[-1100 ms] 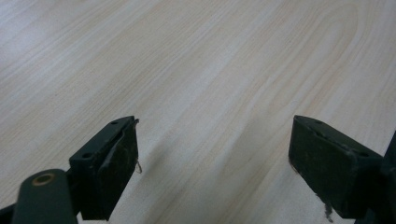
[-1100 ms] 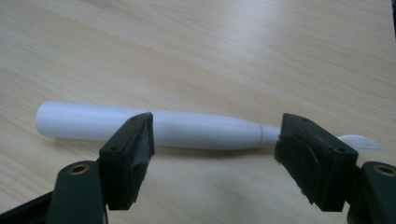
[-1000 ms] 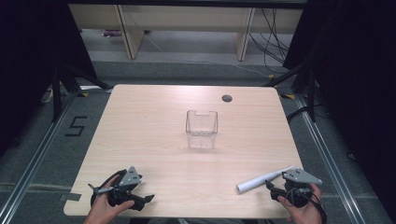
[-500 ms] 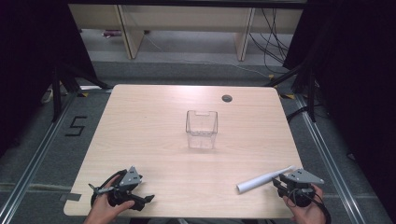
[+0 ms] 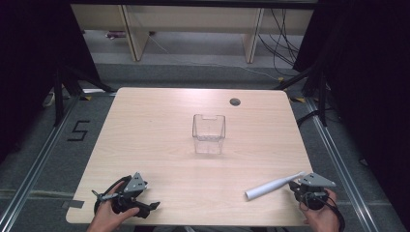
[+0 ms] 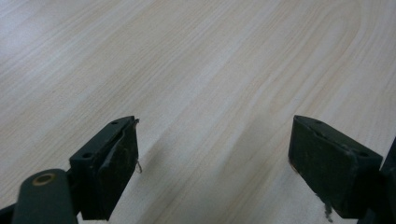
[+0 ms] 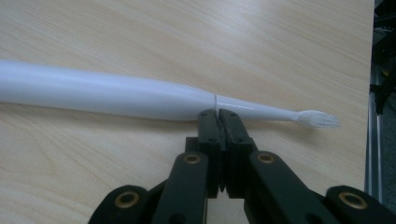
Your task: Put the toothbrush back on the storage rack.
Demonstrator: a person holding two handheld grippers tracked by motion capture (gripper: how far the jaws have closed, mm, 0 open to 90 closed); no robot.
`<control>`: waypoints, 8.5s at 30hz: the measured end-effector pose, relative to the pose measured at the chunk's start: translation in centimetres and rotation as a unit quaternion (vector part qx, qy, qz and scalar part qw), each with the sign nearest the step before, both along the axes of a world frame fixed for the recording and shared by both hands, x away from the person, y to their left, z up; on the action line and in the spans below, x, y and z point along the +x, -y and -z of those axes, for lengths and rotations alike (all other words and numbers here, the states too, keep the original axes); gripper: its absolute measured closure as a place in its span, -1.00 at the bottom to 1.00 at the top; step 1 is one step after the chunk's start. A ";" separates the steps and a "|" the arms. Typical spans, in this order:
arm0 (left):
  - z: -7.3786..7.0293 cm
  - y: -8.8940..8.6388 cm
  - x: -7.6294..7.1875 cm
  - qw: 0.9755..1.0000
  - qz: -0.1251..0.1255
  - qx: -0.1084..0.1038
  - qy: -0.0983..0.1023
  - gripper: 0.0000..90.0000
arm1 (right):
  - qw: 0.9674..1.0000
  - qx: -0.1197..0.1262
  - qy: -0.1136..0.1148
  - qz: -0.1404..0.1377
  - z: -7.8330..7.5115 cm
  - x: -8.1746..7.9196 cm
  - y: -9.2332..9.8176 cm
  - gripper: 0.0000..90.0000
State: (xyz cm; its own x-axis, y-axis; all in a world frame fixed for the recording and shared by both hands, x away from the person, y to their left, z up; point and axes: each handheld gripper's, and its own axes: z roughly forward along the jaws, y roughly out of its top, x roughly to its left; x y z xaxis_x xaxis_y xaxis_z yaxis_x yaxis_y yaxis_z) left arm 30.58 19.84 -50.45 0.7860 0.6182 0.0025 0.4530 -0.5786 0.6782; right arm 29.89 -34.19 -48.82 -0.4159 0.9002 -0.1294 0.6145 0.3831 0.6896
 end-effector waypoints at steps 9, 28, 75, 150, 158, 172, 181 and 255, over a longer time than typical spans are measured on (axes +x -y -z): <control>0.0 0.0 0.0 1.000 -0.002 -0.001 -0.001 -0.65 | 1.000 -0.016 -0.016 0.004 0.3 1.3 -0.1 0.98; 0.1 -0.1 -0.1 1.000 -0.004 0.001 -0.002 -0.65 | 1.000 -0.009 -0.013 -0.014 0.5 3.9 -1.4 0.96; -0.1 -0.2 -0.2 1.000 -0.003 0.004 -0.003 -0.65 | 0.988 -0.060 -0.038 -0.134 -2.4 5.0 -6.0 0.32; -0.1 -0.4 0.0 1.000 0.001 0.011 0.000 -0.65 | 0.911 -0.188 -0.296 -0.217 -2.0 9.0 -7.9 0.48; -0.1 -0.4 -0.1 1.000 -0.005 0.009 -0.002 -0.65 | 0.931 -0.156 -0.259 -0.204 -3.0 8.6 -6.7 0.48; -0.1 -0.3 -0.1 1.000 -0.008 0.006 -0.004 -0.65 | 0.972 -0.093 -0.135 -0.168 -7.4 8.0 -4.8 0.49; -0.1 -0.4 0.0 1.000 -0.005 0.008 -0.002 -0.65 | 0.987 -0.030 -0.064 -0.148 -7.9 8.7 -4.2 0.49; 0.0 -0.3 0.1 1.000 -0.006 0.005 -0.004 -0.65 | 0.968 0.149 0.112 -0.166 -14.2 17.2 -15.0 0.49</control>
